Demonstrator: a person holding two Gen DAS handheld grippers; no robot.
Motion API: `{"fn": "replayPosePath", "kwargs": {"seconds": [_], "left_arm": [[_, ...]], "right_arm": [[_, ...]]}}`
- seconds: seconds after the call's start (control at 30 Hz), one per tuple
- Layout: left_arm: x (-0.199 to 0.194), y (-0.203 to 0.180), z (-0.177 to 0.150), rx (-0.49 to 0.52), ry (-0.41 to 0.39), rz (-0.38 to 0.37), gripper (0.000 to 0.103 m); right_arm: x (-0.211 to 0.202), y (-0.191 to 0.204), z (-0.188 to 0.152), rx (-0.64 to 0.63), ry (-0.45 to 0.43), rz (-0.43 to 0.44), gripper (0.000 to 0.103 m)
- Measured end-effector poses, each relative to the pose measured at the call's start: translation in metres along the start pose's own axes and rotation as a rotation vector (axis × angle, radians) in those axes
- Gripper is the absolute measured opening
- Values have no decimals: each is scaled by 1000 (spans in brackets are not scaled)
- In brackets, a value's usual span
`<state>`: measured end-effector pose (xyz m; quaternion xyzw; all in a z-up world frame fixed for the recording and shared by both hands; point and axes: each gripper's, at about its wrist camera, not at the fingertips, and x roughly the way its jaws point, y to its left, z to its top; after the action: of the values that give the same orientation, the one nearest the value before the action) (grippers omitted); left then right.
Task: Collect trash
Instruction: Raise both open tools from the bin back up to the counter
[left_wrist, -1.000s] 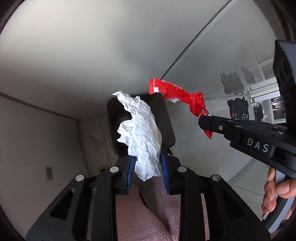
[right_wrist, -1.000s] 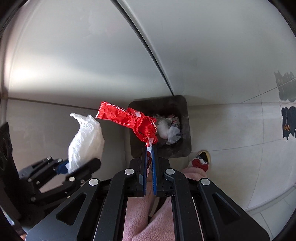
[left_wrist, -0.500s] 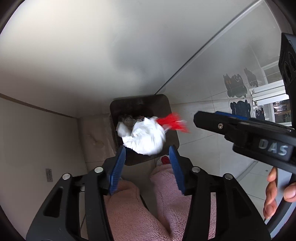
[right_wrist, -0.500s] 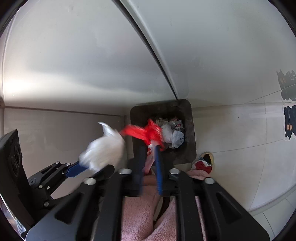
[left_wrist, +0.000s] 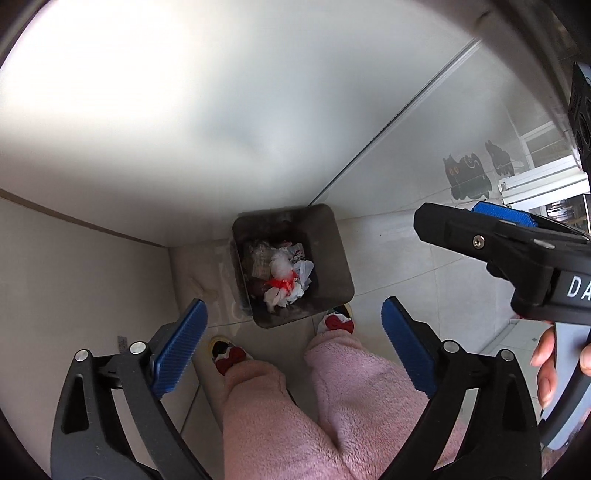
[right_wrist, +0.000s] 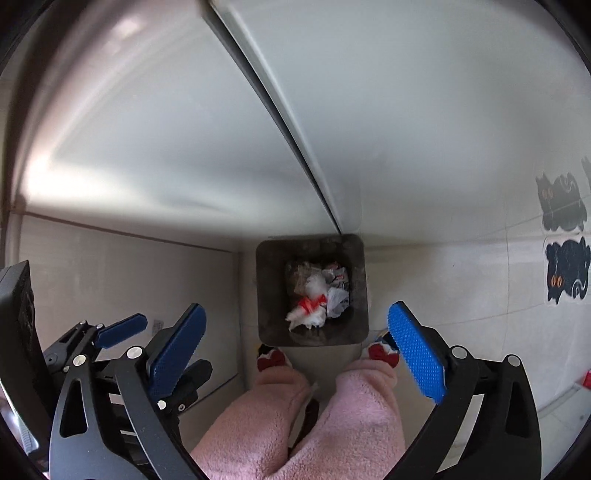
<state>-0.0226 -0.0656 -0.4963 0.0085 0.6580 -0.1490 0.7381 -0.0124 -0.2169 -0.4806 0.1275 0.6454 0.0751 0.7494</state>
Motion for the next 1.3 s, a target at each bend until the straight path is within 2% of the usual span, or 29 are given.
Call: {"fn": "replayPosePath", "kwargs": {"seconds": [0.1, 0.4, 0.53, 0.63, 0.73, 0.87, 0.97, 1.13, 1.3], "left_arm": [[-27, -3, 1, 14, -46, -2, 95], [-135, -11, 11, 24, -209, 51, 95], [-185, -15, 15, 15, -283, 102, 95], [-220, -11, 18, -9, -328, 78, 95], [-249, -7, 22, -30, -376, 49, 95], [-292, -12, 25, -6, -452, 41, 95], [-321, -13, 33, -8, -489, 3, 95], [-365, -15, 39, -3, -581, 71, 95], [-401, -18, 42, 3, -644, 123, 95]], "right_arm": [[-23, 4, 0, -20, -28, -8, 99], [-117, 13, -1, -48, -117, -2, 100], [-160, 23, 3, -91, -150, -69, 100], [-188, 30, 5, -111, -193, -87, 100], [-213, 35, 9, -115, -230, -62, 100], [-253, 47, 16, -123, -311, -48, 100], [-282, 57, 20, -135, -367, -31, 100], [-330, 70, 25, -167, -485, -33, 100], [-368, 75, 34, -153, -546, -90, 100]]}}
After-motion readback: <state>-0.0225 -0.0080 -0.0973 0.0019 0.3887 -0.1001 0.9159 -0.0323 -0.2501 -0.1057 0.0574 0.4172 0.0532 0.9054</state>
